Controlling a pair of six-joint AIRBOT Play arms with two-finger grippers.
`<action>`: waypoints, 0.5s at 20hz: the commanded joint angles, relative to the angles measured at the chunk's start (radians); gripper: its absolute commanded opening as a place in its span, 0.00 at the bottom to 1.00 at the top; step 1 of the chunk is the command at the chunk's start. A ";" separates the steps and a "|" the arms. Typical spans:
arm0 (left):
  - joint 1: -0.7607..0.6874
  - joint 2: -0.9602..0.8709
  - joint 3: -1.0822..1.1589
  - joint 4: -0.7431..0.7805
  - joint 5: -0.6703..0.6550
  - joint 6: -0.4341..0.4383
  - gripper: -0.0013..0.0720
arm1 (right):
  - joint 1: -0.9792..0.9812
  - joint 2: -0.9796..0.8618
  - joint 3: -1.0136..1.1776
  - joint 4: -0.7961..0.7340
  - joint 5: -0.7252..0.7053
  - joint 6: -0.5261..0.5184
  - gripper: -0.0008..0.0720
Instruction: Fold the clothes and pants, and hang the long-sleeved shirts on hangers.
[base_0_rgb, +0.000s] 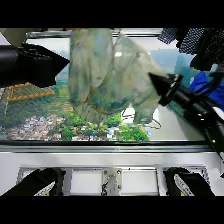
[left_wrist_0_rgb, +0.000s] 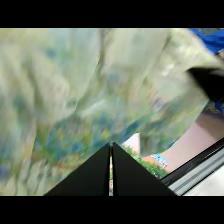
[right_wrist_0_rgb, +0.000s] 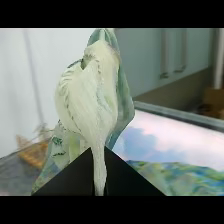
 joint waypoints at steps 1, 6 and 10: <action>0.000 0.004 -0.059 0.011 0.029 -0.003 0.03 | -0.192 0.098 0.052 -0.060 -0.150 0.032 0.02; 0.000 0.004 -0.157 0.010 0.111 0.000 0.03 | -0.468 0.150 0.121 -0.114 -0.238 0.083 0.02; 0.000 0.003 -0.177 0.011 0.145 0.011 0.03 | -0.622 0.156 0.168 -0.264 -0.254 0.186 0.02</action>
